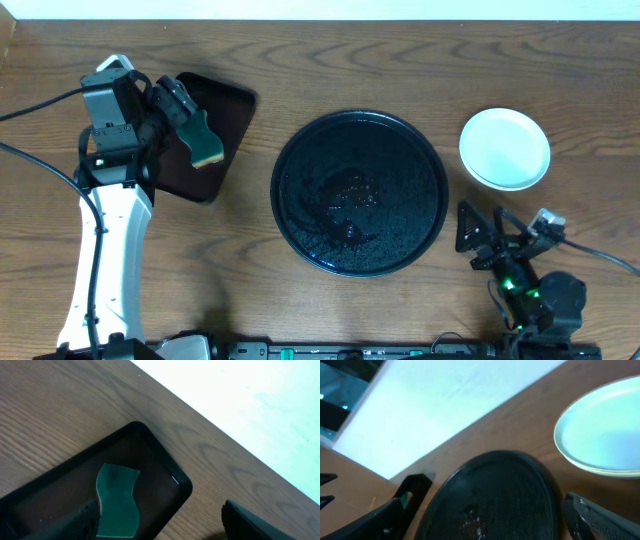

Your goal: Clean dirty plates on tray and stack at the side

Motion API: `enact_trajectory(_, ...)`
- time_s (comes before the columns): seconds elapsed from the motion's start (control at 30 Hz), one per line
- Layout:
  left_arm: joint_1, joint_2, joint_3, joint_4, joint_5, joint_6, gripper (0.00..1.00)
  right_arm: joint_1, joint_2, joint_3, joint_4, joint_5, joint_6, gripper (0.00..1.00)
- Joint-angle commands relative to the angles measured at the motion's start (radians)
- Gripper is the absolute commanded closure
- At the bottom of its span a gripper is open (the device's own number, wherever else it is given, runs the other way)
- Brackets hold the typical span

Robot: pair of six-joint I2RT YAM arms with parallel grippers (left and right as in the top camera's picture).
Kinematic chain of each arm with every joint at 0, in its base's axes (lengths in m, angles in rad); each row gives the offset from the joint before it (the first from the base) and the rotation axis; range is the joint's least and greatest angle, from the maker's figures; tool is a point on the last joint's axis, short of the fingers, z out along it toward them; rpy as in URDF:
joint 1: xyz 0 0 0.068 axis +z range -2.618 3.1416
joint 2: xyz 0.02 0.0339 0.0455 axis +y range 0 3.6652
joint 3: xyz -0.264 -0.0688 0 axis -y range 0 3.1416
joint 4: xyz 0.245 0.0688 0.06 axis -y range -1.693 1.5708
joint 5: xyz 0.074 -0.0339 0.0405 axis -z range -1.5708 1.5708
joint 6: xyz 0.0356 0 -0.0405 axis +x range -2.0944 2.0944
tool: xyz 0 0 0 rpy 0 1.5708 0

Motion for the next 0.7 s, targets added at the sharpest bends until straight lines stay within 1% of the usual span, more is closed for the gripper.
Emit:
enact_trajectory(0.0, 0.005, 0.002, 0.013, -0.002, 0.009, 0.006, 0.21, 0.013, -0.061, -0.054, 0.051, 0.011, -0.014, 0.01)
enact_trajectory(0.2, 0.005, 0.002, 0.013, -0.002, 0.009, 0.006, 0.21, 0.018, -0.138, -0.089, 0.064, 0.083, -0.017, 0.01)
enact_trajectory(0.3, 0.005, 0.002, 0.013, -0.002, 0.009, 0.006, 0.21, 0.018, -0.143, -0.094, 0.086, 0.097, -0.048, 0.01)
enact_trajectory(0.43, 0.005, 0.002, 0.013, -0.002, 0.009, 0.006, 0.21, 0.018, -0.143, -0.103, 0.104, 0.152, -0.049, 0.01)
enact_trajectory(0.53, 0.005, 0.002, 0.013, -0.002, 0.009, 0.006, 0.21, 0.021, -0.143, -0.132, 0.150, 0.229, -0.049, 0.01)
enact_trajectory(0.67, 0.005, 0.002, 0.013, -0.002, 0.009, 0.006, 0.21, 0.033, -0.143, -0.131, 0.145, 0.346, -0.050, 0.01)
